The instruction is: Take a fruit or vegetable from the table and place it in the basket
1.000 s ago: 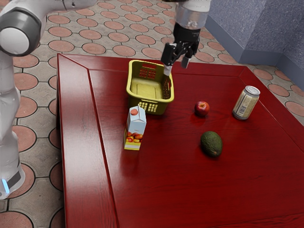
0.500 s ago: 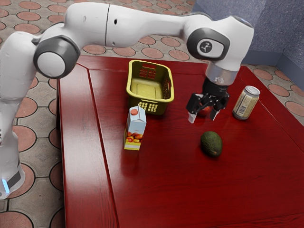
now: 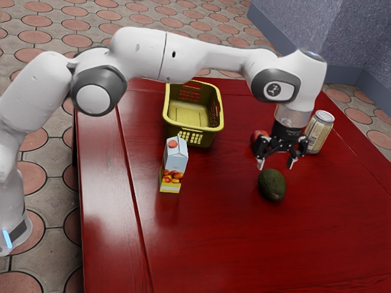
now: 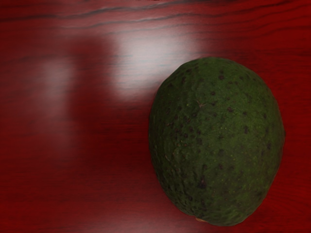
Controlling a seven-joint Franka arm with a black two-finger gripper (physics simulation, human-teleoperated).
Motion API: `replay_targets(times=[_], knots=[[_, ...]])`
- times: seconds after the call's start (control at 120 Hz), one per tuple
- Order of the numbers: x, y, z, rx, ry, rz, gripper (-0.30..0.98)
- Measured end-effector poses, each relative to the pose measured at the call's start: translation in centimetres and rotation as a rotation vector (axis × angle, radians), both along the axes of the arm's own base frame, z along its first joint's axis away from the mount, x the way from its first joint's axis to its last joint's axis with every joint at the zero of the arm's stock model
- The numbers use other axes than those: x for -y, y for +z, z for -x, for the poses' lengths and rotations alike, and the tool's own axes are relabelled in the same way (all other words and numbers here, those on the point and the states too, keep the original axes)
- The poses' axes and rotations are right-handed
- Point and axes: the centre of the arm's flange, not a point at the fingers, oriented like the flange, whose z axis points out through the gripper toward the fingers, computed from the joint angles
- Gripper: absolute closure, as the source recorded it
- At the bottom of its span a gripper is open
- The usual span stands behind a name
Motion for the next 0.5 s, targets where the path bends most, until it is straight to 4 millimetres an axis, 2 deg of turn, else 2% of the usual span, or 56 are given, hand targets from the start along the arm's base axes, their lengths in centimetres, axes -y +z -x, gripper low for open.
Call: replay_targets(times=[0.2, 0.358, 0.5], knots=[[-0.7, -1.3, -0.5, 0.015, -0.093, -0.001, 0.0], [-3.1, -1.6, -1.0, 0.026, -0.12, -0.001, 0.0], [-3.6, -1.9, -1.2, 0.031, -0.156, -0.001, 0.0]])
